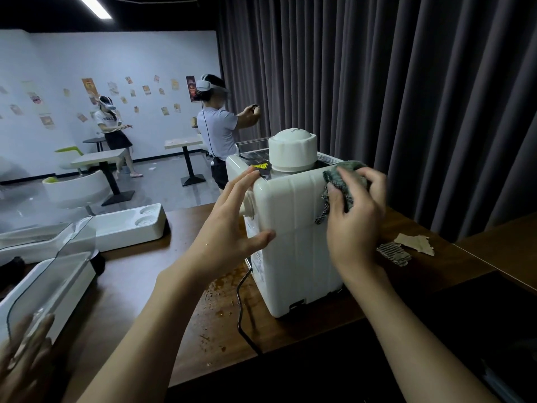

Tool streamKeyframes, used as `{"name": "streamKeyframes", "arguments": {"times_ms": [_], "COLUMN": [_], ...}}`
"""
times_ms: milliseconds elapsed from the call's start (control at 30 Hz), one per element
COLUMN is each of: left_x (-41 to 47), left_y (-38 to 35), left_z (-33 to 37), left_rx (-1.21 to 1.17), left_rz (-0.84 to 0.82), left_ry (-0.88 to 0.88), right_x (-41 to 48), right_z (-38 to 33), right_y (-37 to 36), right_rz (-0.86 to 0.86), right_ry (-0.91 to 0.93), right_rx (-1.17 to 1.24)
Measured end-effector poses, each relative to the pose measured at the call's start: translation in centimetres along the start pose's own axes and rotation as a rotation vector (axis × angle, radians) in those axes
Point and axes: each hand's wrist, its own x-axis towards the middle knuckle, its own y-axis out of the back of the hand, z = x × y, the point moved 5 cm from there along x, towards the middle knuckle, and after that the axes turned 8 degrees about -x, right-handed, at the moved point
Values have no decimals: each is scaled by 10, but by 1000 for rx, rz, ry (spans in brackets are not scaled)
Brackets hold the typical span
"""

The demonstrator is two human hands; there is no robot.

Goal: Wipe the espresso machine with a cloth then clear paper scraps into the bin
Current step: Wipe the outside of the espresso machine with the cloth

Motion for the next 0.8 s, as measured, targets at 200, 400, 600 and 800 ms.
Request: {"name": "streamKeyframes", "arguments": {"times_ms": [200, 400, 600, 800], "left_x": [1, -7, -3, 4], "left_y": [-3, -2, -4, 14], "left_z": [5, -4, -1, -17], "left_rx": [0, 93, -13, -115], "left_rz": [37, 111, 87, 18], "left_ry": [-27, 128, 88, 196], "right_x": [-34, -21, 20, 20], "right_z": [-42, -23, 31, 21], "right_y": [-15, -10, 1, 1], "right_rz": [-115, -120, -171, -349], "right_ry": [212, 303, -40, -152], "right_rx": [-34, -95, 127, 364]}}
